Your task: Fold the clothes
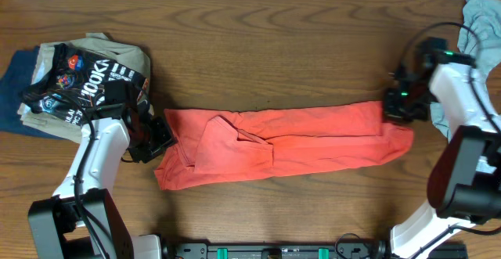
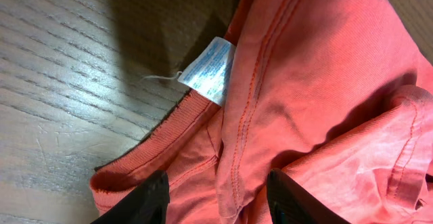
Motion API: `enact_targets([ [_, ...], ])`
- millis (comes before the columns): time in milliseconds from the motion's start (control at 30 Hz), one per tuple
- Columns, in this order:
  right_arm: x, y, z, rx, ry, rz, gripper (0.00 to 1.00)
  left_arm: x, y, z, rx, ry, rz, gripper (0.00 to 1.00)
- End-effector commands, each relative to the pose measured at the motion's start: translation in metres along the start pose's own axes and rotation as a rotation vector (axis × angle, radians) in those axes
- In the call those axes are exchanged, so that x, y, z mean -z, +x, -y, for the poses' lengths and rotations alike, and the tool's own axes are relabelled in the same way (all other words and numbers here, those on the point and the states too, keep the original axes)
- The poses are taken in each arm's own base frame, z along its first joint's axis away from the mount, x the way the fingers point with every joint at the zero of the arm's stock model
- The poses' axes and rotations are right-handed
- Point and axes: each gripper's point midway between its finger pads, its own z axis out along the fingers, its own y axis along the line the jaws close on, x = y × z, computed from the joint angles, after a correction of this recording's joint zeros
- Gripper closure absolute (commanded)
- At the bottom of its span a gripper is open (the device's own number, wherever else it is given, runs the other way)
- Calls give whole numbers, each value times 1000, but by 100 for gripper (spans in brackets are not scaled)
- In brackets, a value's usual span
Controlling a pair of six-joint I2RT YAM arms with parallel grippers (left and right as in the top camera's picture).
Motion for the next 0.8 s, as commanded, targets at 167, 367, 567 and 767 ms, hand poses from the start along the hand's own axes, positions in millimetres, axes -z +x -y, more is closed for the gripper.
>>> enact_targets([
  [167, -7, 17, -84, 80, -29, -39, 99, -2, 3, -2, -23, 2, -15, 51],
  [367, -16, 38, -126, 123, -14, -65, 99, -2, 3, -2, -24, 0, -15, 51],
  [567, -21, 48, -160, 177, -18, -48, 99, -2, 3, -2, -24, 1, -15, 51],
  [767, -24, 60, -180, 206, -17, -48, 99, -2, 3, -2, -24, 1, -14, 51],
])
